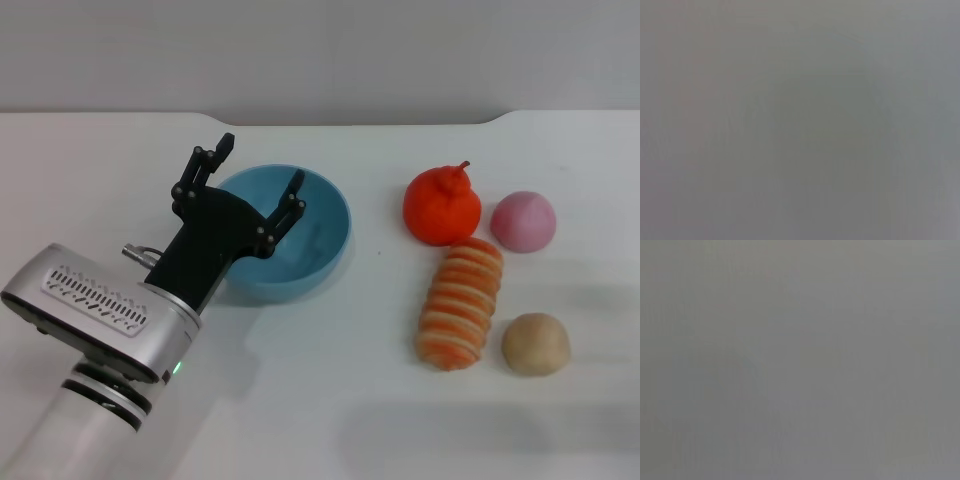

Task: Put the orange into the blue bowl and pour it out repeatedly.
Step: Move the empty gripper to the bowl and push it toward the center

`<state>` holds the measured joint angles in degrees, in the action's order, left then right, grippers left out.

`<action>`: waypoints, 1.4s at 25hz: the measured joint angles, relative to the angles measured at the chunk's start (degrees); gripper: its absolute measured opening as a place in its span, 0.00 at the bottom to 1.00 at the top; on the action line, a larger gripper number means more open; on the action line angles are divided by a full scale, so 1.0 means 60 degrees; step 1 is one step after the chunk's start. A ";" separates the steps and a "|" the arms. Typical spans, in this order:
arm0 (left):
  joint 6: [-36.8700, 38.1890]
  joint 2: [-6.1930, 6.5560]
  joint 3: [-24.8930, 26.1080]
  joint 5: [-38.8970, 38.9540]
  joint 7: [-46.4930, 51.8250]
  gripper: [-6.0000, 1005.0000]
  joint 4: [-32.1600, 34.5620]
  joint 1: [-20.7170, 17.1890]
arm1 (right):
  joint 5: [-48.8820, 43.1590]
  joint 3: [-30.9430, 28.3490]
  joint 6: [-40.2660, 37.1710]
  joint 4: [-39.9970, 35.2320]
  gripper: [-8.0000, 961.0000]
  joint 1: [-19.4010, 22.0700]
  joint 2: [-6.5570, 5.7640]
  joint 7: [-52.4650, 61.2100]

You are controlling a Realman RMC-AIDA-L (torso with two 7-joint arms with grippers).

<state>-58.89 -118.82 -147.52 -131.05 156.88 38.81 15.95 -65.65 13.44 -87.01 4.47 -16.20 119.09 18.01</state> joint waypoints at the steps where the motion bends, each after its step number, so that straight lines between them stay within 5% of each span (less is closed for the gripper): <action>1: 0.0000 0.0000 -0.0001 0.0000 0.0000 0.80 -0.0006 -0.0001 | 0.0001 0.0000 0.0000 0.0001 0.80 0.0008 0.0000 0.0000; 14: 0.0195 -0.0012 0.0068 0.0183 0.0339 0.80 0.0251 0.0026 | 0.0001 0.0001 0.0055 0.0020 0.80 0.0004 0.0005 0.0007; 19: 0.1674 0.0182 0.0903 0.0264 0.0486 0.80 0.1465 0.0109 | 0.0001 0.0001 0.0061 0.0017 0.80 0.0026 0.0010 0.0039; 23: 0.4313 0.0343 0.2031 0.0225 0.0411 0.80 0.2648 0.0164 | 0.0001 0.0000 0.0048 0.0025 0.80 0.0053 0.0013 0.0077; 30: 0.9701 0.0940 0.4597 0.0200 -0.0013 0.79 0.5559 0.0082 | 0.0001 0.0000 0.0038 0.0173 0.80 0.0047 0.0015 0.0077; 31: 1.2572 0.0822 0.6290 0.0184 -0.0750 0.79 0.6447 0.0132 | -0.0013 0.0000 0.0033 0.0176 0.80 0.0037 0.0015 0.0050; 33: 1.3259 0.0747 0.6804 0.0180 -0.0955 0.79 0.6610 0.0187 | -0.0030 0.0000 0.0031 0.0177 0.80 0.0025 0.0015 0.0043; 35: 1.5722 0.0329 0.8611 0.0028 -0.1700 0.79 0.6769 0.0582 | -0.0052 0.0000 0.0030 0.0178 0.80 0.0010 0.0015 0.0041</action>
<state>35.44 -116.85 -95.85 -130.88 146.68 79.42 19.45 -65.96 13.44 -86.83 5.53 -16.14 119.18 18.25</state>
